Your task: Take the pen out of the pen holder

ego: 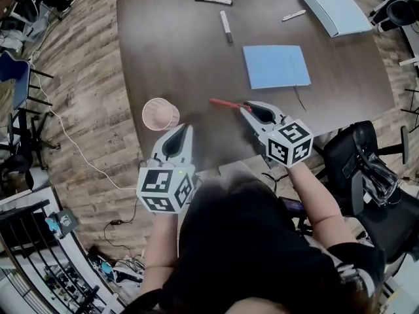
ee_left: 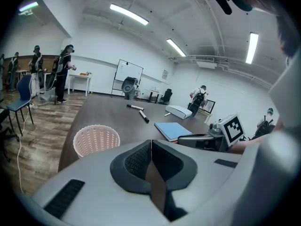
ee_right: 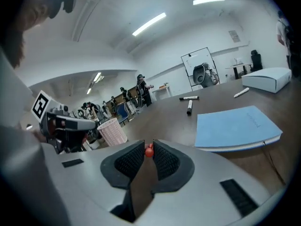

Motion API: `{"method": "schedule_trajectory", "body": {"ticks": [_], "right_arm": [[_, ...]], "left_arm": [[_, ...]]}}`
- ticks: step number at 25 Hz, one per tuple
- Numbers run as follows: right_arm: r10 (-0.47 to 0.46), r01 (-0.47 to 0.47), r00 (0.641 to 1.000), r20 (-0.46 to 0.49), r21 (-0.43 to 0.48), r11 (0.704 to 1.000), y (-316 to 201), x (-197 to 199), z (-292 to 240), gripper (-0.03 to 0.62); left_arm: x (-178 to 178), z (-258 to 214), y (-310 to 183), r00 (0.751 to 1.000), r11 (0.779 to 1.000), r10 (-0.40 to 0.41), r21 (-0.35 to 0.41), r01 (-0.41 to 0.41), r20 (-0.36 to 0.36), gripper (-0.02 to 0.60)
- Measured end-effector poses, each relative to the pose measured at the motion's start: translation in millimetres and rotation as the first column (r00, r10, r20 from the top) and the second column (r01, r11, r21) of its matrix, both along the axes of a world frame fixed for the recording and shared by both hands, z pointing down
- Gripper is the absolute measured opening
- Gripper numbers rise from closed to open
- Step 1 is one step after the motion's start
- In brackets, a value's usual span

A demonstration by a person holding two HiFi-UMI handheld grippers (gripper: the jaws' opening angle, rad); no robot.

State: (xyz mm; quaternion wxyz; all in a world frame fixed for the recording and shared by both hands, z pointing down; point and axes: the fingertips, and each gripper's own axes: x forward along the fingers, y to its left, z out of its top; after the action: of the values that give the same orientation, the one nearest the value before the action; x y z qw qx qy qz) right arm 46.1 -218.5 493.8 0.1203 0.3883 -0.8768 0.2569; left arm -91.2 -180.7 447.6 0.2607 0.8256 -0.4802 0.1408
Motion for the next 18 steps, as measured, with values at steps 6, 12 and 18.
{"method": "schedule_trajectory", "body": {"ticks": [6,12,18], "right_arm": [[-0.127,0.144,0.965,-0.229,0.060,0.988,12.8,-7.7,20.2,0.072],[-0.195,0.238,0.885,-0.422,0.051,0.970,25.0,-10.5,43.4,0.072],[-0.212,0.263,0.849,-0.483,0.038,0.964,26.7,-14.0,52.3,0.074]], "left_arm": [[1.8,8.5,7.6,1.000,1.000,-0.001,-0.024,0.002,0.009,0.029],[-2.2,12.8,13.5,1.000,0.999,-0.011,-0.036,0.012,0.017,0.029],[-9.4,19.5,17.2,0.999,0.998,-0.024,-0.052,0.025,0.024,0.029]]}}
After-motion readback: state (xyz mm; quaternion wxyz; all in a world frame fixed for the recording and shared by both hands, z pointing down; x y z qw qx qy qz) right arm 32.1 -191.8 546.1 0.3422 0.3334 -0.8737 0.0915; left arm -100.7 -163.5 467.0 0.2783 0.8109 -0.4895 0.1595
